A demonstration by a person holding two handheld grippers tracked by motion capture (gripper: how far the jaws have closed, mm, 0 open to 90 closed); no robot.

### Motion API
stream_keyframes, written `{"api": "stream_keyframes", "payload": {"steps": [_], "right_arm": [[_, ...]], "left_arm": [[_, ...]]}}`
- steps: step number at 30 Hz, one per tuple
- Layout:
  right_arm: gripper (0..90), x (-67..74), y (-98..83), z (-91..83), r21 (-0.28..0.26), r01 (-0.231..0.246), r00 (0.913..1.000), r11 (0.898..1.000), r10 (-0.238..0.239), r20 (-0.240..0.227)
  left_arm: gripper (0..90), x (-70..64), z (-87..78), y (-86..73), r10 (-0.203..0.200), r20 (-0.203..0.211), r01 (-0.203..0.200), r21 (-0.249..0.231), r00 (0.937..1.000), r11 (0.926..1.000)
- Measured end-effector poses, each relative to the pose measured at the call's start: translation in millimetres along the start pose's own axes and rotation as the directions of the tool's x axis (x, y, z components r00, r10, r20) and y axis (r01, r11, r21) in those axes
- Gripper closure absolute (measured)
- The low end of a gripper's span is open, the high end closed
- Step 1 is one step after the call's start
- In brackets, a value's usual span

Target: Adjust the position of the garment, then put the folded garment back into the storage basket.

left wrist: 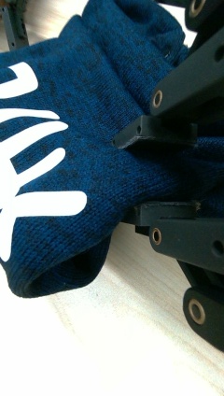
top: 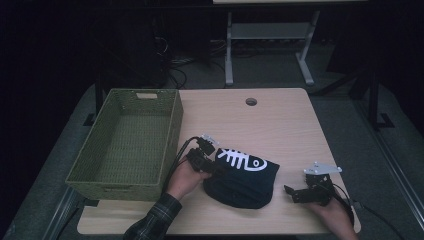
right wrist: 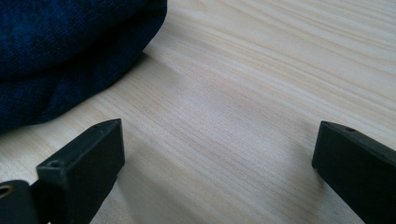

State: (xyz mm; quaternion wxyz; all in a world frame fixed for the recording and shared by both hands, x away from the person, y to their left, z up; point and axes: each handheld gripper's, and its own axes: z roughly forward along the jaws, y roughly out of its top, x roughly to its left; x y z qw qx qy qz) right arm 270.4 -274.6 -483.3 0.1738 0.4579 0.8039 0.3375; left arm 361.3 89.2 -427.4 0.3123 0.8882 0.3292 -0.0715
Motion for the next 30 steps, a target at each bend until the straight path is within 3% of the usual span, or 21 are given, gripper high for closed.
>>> {"api": "stream_keyframes", "payload": {"steps": [7,12,30], "right_arm": [[1.9,0.1,-0.1,0.1,-0.001,-0.001,1.0,1.0,0.001,0.0],[1.9,0.0,-0.1,0.1,-0.001,-0.001,1.0,1.0,0.001,0.0],[1.9,0.0,-0.1,0.2,-0.002,0.0,1.0,1.0,0.0,0.001]], "left_arm": [[69.2,-5.2,-12.8,13.0,0.021,-0.004,-0.021,0.008,0.9998,0.9997],[69.2,-10.7,-26.0,24.7,0.033,0.015,-0.033,0.005,0.9993,0.9994],[69.6,-18.6,-66.6,42.1,0.064,0.021,-0.064,-0.005,0.9977,0.9979]]}}
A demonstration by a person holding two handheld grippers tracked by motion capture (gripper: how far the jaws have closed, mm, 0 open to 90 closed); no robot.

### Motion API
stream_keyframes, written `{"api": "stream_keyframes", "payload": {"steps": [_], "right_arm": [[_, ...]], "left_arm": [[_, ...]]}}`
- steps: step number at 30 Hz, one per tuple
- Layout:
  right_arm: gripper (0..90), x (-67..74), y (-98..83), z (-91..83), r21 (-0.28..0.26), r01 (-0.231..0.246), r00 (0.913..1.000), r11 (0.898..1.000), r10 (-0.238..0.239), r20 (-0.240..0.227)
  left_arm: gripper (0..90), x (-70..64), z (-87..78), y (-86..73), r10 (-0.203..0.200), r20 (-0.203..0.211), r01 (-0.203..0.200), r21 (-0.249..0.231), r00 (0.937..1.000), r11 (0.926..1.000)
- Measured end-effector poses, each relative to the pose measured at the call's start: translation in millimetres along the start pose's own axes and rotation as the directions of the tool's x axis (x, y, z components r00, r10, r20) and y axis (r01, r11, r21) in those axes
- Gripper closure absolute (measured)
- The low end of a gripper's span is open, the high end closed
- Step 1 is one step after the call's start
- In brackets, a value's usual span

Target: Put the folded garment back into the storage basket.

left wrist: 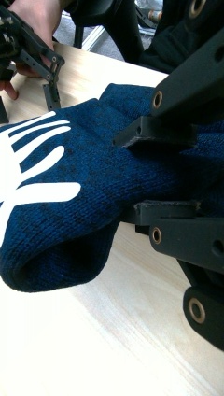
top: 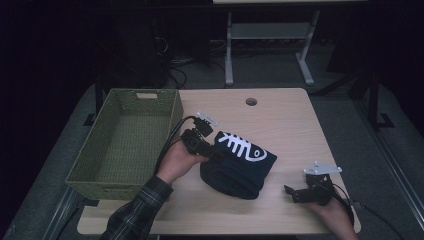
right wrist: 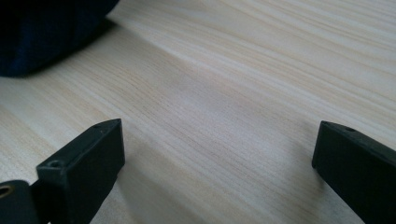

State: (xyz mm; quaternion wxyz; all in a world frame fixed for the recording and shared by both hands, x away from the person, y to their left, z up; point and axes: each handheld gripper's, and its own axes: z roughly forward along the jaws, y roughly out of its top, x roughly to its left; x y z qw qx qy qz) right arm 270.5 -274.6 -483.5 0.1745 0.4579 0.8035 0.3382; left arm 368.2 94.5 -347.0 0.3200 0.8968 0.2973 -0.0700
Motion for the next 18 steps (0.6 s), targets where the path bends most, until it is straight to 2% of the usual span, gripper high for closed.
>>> {"api": "stream_keyframes", "payload": {"steps": [7,11,18], "right_arm": [[1.8,0.0,0.0,0.0,0.0,0.0,1.0,1.0,0.0,0.0],[1.9,0.1,0.0,0.0,0.0,-0.001,1.0,1.0,0.001,0.0],[1.9,0.0,0.0,0.0,0.0,-0.001,1.0,1.0,0.001,0.0]], "left_arm": [[69.5,-2.0,-15.2,5.4,0.004,-0.001,-0.004,0.008,1.0,1.0],[69.5,-2.7,-26.5,7.9,0.023,0.01,-0.023,0.017,0.9997,0.9996],[69.5,-3.1,-38.9,9.2,0.02,0.013,-0.02,0.018,0.9997,0.9996]]}}
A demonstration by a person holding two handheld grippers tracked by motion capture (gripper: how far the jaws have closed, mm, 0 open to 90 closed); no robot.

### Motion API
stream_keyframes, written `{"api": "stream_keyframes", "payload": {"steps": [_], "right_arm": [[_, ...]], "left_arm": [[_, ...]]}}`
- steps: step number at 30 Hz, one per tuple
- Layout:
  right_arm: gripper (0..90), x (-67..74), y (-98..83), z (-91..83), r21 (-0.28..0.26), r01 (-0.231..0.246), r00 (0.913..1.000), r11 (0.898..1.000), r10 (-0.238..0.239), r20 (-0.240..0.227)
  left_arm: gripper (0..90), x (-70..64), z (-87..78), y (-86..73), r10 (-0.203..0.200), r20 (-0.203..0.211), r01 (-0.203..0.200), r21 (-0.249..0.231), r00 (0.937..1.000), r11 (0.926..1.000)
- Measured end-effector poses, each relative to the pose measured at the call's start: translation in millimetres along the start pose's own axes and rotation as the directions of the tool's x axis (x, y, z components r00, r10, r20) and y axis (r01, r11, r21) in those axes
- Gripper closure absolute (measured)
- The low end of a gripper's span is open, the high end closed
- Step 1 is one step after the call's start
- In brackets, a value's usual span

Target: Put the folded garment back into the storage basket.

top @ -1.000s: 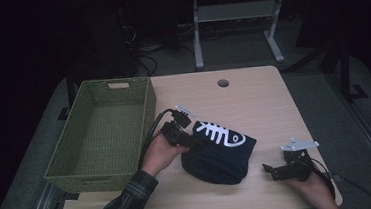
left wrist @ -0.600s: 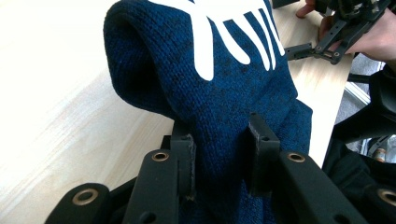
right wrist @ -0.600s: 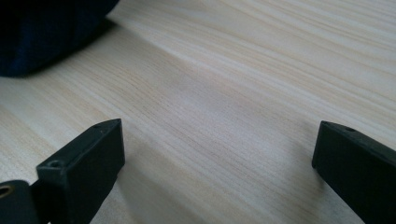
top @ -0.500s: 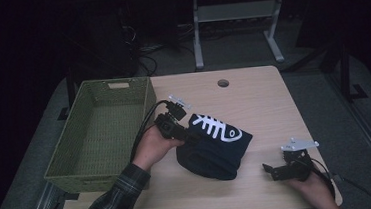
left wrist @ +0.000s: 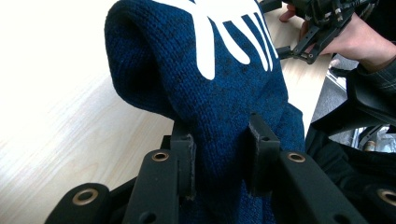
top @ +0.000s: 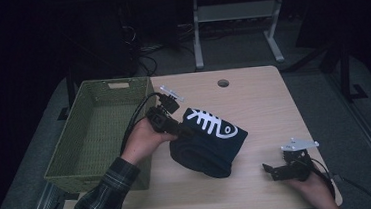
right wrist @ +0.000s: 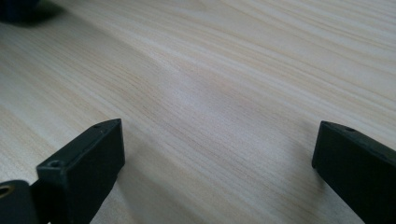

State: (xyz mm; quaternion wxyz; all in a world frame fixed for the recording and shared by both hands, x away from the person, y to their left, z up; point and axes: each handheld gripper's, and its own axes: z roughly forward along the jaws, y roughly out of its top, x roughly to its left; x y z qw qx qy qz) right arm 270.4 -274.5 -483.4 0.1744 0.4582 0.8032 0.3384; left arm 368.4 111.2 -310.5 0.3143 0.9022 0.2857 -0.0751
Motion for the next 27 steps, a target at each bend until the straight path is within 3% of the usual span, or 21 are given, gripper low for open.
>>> {"api": "stream_keyframes", "payload": {"steps": [16,27], "right_arm": [[1.8,0.0,0.0,0.0,0.0,0.0,1.0,1.0,0.0,0.0],[1.9,0.0,0.0,0.0,0.0,0.0,1.0,1.0,0.0,0.0]], "left_arm": [[69.5,0.1,-53.2,-4.4,-0.017,-0.035,0.016,-0.038,0.9992,0.9991],[69.5,5.3,-93.7,-12.9,-0.056,-0.057,0.052,-0.069,0.9968,0.9963]]}}
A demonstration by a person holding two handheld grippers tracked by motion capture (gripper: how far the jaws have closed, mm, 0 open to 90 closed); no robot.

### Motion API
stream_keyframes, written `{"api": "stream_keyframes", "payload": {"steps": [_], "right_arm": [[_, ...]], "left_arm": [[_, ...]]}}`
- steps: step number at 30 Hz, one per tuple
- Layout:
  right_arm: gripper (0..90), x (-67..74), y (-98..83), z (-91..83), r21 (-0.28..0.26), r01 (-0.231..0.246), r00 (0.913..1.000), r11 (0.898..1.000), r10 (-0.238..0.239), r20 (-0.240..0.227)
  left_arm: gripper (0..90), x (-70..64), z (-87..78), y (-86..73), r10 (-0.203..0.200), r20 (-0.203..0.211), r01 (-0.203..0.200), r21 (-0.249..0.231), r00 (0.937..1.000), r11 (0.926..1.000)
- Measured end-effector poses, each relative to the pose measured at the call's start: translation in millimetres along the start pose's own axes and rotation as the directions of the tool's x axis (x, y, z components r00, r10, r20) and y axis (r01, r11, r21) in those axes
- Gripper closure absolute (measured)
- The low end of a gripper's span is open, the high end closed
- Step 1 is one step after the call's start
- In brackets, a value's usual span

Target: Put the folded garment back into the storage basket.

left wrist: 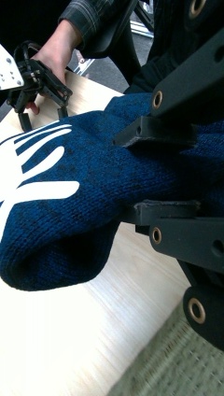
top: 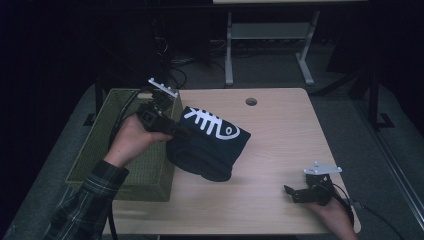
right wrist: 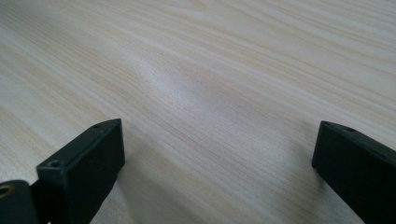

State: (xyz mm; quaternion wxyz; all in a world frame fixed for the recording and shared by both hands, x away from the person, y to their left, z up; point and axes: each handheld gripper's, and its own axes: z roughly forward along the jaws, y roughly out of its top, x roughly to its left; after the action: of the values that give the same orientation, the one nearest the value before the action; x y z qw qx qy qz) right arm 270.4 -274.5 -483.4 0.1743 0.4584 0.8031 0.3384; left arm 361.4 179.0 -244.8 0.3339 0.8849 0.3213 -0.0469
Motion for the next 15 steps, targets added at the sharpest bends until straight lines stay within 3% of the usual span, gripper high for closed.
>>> {"api": "stream_keyframes", "payload": {"steps": [11,15], "right_arm": [[1.9,0.0,0.0,0.0,0.0,0.0,1.0,1.0,0.0,0.0],[1.9,0.0,0.0,0.0,0.0,-0.001,1.0,1.0,0.001,0.0]], "left_arm": [[69.5,9.9,-33.2,-10.0,-0.032,-0.038,0.032,-0.009,0.9987,0.9994],[69.5,15.4,-48.6,-17.9,-0.061,-0.053,0.06,-0.024,0.9967,0.9979]]}}
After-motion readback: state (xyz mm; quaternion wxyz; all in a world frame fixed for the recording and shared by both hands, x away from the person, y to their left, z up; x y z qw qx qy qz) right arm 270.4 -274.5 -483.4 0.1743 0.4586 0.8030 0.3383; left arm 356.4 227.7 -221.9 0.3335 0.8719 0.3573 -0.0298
